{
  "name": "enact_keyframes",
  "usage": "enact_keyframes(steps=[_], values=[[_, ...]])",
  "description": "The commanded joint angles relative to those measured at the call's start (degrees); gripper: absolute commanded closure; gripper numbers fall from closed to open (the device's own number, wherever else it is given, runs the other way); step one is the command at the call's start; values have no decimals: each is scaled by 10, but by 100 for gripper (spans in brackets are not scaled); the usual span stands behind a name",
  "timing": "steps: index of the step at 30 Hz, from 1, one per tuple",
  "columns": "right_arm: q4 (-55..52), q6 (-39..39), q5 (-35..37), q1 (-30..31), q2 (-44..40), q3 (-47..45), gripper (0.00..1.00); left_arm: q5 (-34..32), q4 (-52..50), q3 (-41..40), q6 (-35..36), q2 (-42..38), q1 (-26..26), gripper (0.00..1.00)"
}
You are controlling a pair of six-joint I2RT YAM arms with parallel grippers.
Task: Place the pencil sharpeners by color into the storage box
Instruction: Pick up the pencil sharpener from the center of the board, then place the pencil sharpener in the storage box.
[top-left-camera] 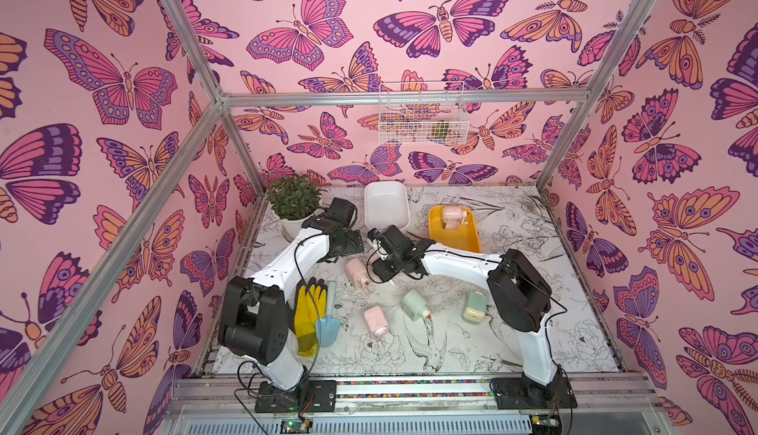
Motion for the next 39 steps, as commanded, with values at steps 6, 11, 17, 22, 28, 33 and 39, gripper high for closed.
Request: enact_keyframes(steps=[6,11,17,22,28,33,39], values=[[24,-31,11,-21,-49,-16,100,49,29,-13,5,0,0,0],[41,-22,-16,-42,-71,-41,100,96,49,-13,19,1,0,0],[78,-24,-90,-81,-107,-75,100,99,57,-13,13,-3,0,0],[105,-46,-111,-105,-133,-100,100,99,67,-21,3,-8,-1,0],[148,-101,-150,-146,-172,-139,100,95,78,-30,1,-22,-8,0],[166,-159,-214,-200,-207,-163,100,64,125,-54,33,-46,-44,0],[166,-194,-248,-260,-225,-180,100,124,159,-54,39,-34,-58,0]])
